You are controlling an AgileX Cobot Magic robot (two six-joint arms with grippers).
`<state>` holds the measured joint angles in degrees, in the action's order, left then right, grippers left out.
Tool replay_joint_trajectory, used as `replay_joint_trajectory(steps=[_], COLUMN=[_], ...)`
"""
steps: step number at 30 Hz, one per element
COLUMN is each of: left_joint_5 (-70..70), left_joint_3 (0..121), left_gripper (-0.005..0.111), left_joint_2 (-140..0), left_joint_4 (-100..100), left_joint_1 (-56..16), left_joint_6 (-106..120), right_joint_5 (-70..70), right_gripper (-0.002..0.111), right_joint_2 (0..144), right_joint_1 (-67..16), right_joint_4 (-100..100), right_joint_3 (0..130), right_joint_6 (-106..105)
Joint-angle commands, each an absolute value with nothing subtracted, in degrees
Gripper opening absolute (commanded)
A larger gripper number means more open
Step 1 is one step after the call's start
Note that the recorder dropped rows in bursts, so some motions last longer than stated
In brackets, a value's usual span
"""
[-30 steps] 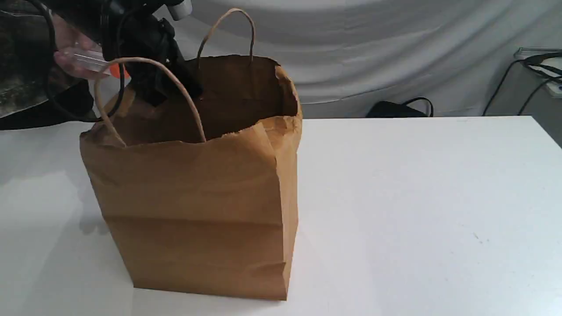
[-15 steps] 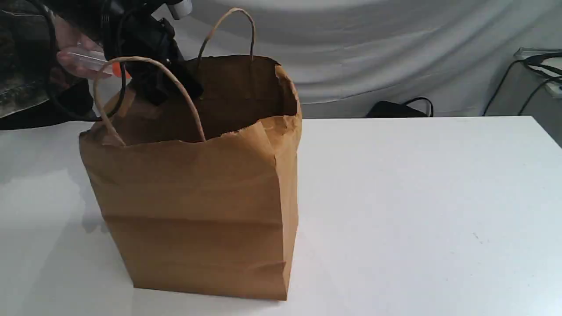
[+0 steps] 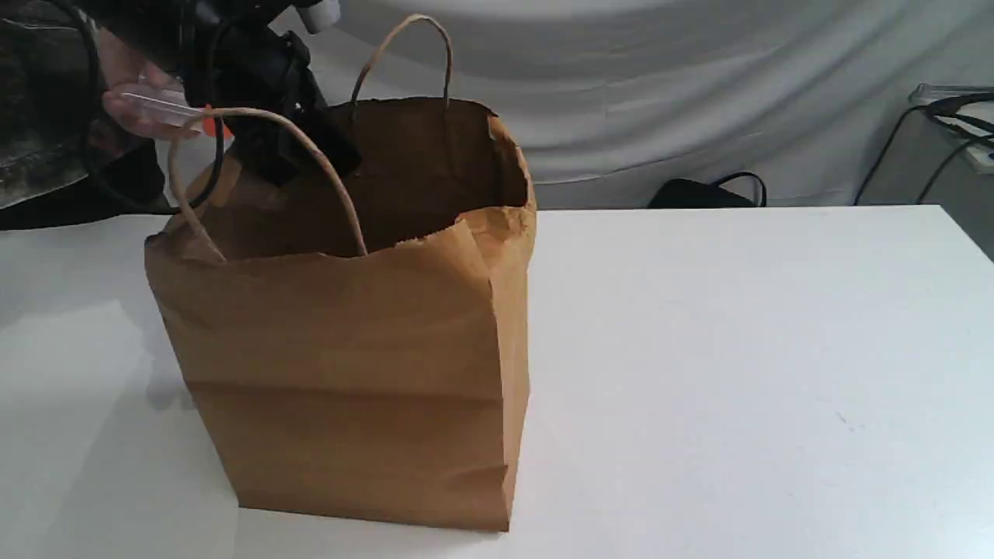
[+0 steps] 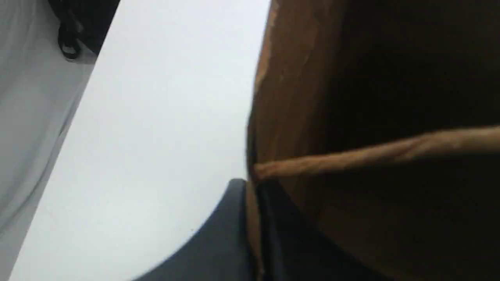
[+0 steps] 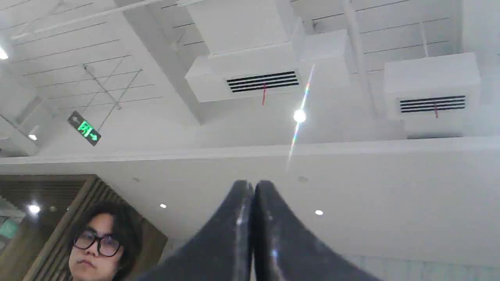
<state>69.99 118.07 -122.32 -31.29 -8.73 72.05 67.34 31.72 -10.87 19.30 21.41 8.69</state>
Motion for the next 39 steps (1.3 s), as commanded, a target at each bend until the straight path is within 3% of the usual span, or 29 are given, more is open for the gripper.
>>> replay_joint_trajectory(steps=[1,8,16,22,26,33,36,39], left_joint_5=[69.96,69.96,69.96,69.96,69.96,69.96,69.96,69.96], left_joint_3=[118.1,118.1,118.1,118.1,118.1,118.1,118.1,118.1], left_gripper=[0.0,0.0,0.0,0.0,0.0,0.0,0.0,0.0], left_joint_2=[-122.25,-122.25,-122.25,-122.25,-122.25,-122.25,-122.25,-122.25], left_joint_4=[-32.34,-34.85,-35.33,-34.79,-34.79,-33.59,-33.59,-33.59], left_joint_1=[-8.67,-8.67,-8.67,-8.67,-8.67,-8.57,-8.57,-8.57], left_joint_6=[72.07,72.08,72.08,70.98,69.56,68.99,68.99,68.99], right_joint_5=[68.33,68.33,64.26,69.96,69.96,69.87,63.31,57.81], right_gripper=[0.0,0.0,0.0,0.002,0.017,0.057,0.065,0.066], right_joint_2=[40.59,59.94,80.29,92.47,97.07,99.44,99.44,99.53], right_joint_1=[-10.71,-10.71,-10.84,-10.93,-12.95,-19.89,-22.34,-23.7], right_joint_4=[21.73,27.46,56.02,70.9,72.99,75.75,77.47,77.84], right_joint_3=[26.35,39.64,59.05,69.24,70.74,70.74,70.74,70.74], right_joint_6=[9.25,18.4,43.86,56.68,58.01,54.77,53.22,52.35])
